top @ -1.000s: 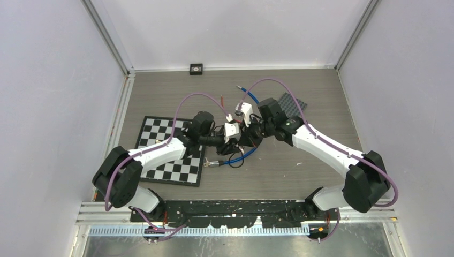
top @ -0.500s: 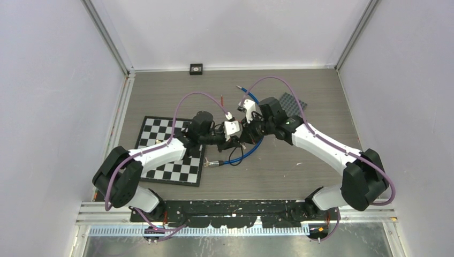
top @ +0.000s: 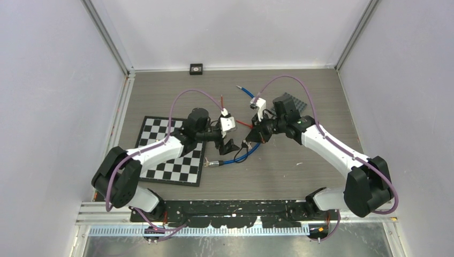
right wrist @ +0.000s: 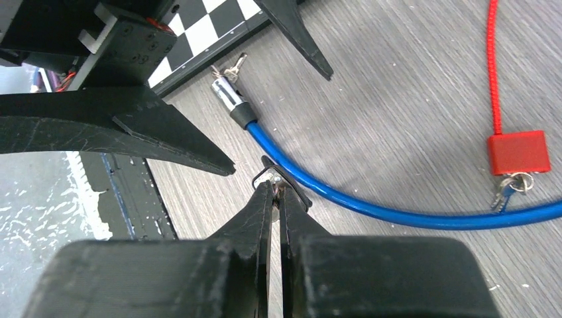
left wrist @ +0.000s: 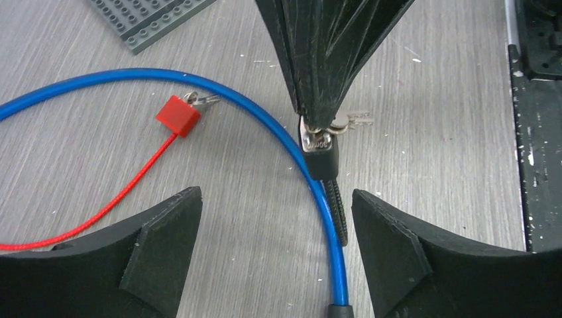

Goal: Unlock with the key

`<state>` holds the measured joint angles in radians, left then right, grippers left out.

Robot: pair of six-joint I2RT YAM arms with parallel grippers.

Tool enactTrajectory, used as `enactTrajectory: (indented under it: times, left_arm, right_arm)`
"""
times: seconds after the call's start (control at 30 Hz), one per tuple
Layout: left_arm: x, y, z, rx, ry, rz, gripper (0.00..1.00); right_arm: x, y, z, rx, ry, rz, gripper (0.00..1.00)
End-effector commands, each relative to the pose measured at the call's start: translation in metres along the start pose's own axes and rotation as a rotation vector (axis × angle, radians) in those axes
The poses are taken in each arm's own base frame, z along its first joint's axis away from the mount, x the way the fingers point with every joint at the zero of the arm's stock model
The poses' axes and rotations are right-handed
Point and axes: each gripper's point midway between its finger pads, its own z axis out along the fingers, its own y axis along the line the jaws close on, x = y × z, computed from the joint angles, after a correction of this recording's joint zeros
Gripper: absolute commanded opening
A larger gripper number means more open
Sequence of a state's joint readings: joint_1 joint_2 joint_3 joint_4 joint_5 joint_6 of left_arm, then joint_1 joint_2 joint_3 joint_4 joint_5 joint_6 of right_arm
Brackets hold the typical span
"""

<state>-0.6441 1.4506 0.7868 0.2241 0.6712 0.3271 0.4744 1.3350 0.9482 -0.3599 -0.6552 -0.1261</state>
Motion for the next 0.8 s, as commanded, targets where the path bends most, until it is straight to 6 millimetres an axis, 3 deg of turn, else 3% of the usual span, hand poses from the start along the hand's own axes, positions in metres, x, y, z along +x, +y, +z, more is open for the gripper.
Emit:
enactTrajectory:
  times: [0.0,0.3,0.6,0.77]
  left_arm:
    - [-0.028,-0.003,0.006,0.064,-0.090,0.031,0.85]
    - [-0.036,-0.013,0.026,0.185,-0.126,-0.152,0.72]
    - [-0.026,-0.023,0.036,0.218,-0.120,-0.220,0.41]
    - [-0.018,-0.029,0.039,0.233,-0.102,-0.236,0.43]
  right_arm:
    - [-0.023,0.018,-0.007,-0.073,-0.086,-0.055,0.01]
    - [-0.027,0.018,-0.008,-0.060,-0.104,-0.039,0.00]
    - [-0.028,0.016,-0.008,-0.051,-0.110,-0.035,0.00]
    - [-0.028,0.014,-0.008,-0.043,-0.111,-0.034,0.00]
